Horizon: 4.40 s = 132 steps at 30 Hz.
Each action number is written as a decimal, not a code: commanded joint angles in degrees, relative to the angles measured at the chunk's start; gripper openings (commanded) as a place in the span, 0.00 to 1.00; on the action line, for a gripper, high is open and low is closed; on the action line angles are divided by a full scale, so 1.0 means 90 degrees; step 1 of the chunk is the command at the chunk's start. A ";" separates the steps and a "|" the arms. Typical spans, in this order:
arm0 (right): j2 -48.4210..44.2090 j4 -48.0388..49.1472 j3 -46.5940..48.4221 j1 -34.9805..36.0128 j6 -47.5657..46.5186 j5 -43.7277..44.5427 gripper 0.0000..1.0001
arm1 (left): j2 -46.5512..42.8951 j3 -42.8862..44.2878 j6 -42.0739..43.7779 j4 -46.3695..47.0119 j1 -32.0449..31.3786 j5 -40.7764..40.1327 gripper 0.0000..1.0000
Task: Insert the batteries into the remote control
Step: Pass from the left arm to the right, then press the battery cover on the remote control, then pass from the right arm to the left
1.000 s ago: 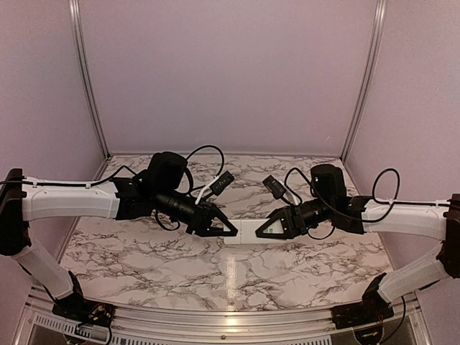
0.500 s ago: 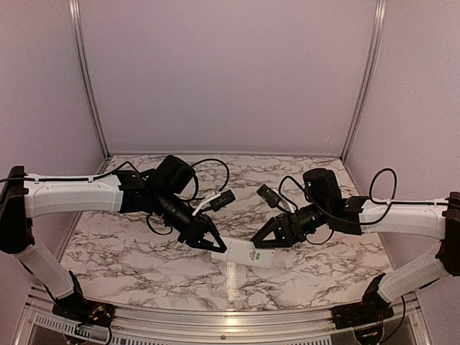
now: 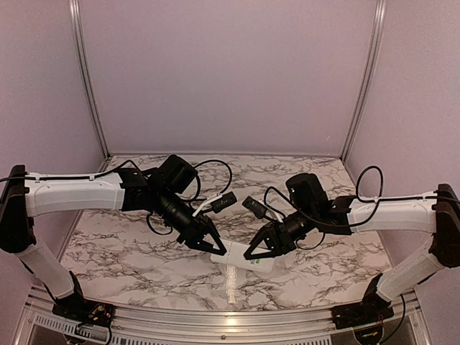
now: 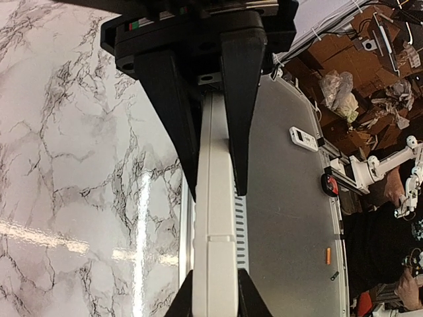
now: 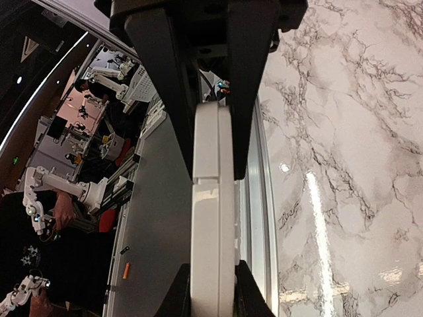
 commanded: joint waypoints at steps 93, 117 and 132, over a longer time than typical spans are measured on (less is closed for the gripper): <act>0.0676 0.5411 -0.0486 -0.1171 0.4175 0.0079 0.00 | -0.0649 -0.0786 -0.1828 0.2451 0.0085 -0.2357 0.16; 0.1218 0.7227 -0.1038 -0.1087 0.6279 -0.0425 0.00 | -0.3279 -0.2720 0.3158 0.3204 -0.1457 -0.7831 0.94; 0.2368 1.1731 -0.1324 -0.0793 0.9937 -0.0259 0.00 | -0.2884 -0.2692 0.4899 0.3406 -0.2473 -0.8651 0.85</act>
